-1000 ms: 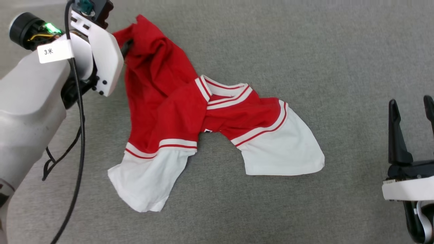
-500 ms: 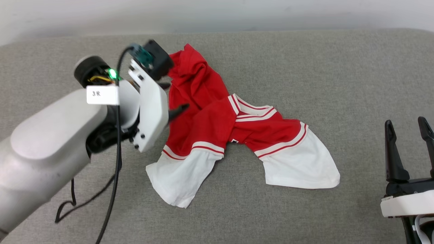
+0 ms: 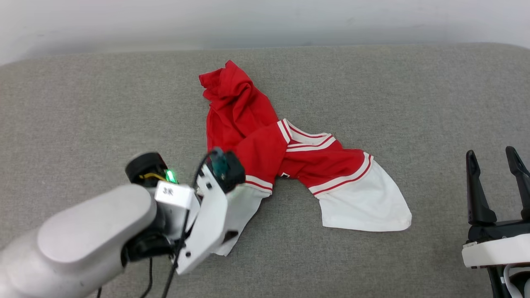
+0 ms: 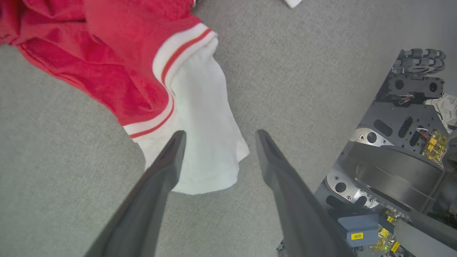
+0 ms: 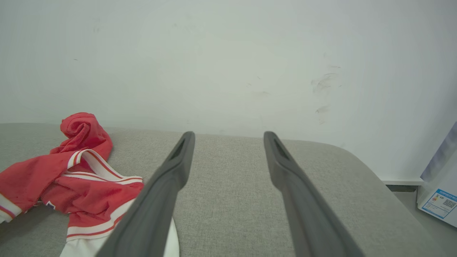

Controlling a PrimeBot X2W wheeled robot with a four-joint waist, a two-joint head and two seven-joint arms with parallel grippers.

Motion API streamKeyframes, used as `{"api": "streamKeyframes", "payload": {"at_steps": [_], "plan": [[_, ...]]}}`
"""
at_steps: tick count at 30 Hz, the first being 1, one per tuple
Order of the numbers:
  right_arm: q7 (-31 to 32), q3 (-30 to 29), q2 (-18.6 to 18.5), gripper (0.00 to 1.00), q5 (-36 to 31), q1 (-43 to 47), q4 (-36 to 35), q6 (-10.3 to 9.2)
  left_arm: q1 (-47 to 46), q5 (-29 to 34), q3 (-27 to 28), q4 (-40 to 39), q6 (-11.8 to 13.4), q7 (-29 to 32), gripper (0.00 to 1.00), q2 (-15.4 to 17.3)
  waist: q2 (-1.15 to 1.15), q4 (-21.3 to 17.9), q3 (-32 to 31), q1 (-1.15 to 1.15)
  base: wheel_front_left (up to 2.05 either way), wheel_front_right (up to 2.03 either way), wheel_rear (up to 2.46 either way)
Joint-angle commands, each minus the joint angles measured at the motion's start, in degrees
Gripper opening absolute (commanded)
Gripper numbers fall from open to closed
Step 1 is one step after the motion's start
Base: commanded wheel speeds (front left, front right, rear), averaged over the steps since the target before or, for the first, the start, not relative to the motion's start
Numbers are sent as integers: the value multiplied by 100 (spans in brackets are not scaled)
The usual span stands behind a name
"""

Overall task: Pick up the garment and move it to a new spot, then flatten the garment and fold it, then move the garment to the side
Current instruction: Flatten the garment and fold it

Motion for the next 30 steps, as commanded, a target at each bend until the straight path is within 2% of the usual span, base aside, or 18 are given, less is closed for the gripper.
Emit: {"api": "streamKeyframes", "payload": {"at_steps": [1, 10, 18, 24, 25, 26, 30], "plan": [[-26, 14, -19, 100, 34, -48, 13, -6, 169, 75, -35, -14, -25, 125, 100, -72, 0, -34, 24, 0, 0, 0, 0], [-110, -6, -12, 100, 69, -151, 78, -6, 798, 579, -59, 289, -59, 581, 100, -178, 0, -233, 248, 0, 0, 0, 0], [-164, 10, 19, 100, 51, -243, 84, -6, 1388, 1174, -122, 811, -56, 719, 100, -308, 0, -339, 494, 0, 0, 0, 0], [-171, -14, 18, 100, 29, -255, 95, -6, 1828, 1359, -203, 1016, -52, 791, 100, -350, 0, -360, 545, 0, 0, 0, 0], [-177, -20, 14, 100, 29, -256, 102, -6, 1835, 1384, -204, 1032, -53, 698, 55, -368, 0, -356, 549, 0, 0, 0, 0], [-180, -26, 11, 100, 26, -258, 109, -6, 1836, 1417, -203, 1058, -52, 642, 0, -390, 0, -351, 549, 0, 0, 0, 0], [-170, -33, 13, 100, 2, -261, 135, -6, 1778, 1400, -202, 1090, -55, 488, 0, -396, 0, -306, 504, 0, 0, 0, 0]]}}
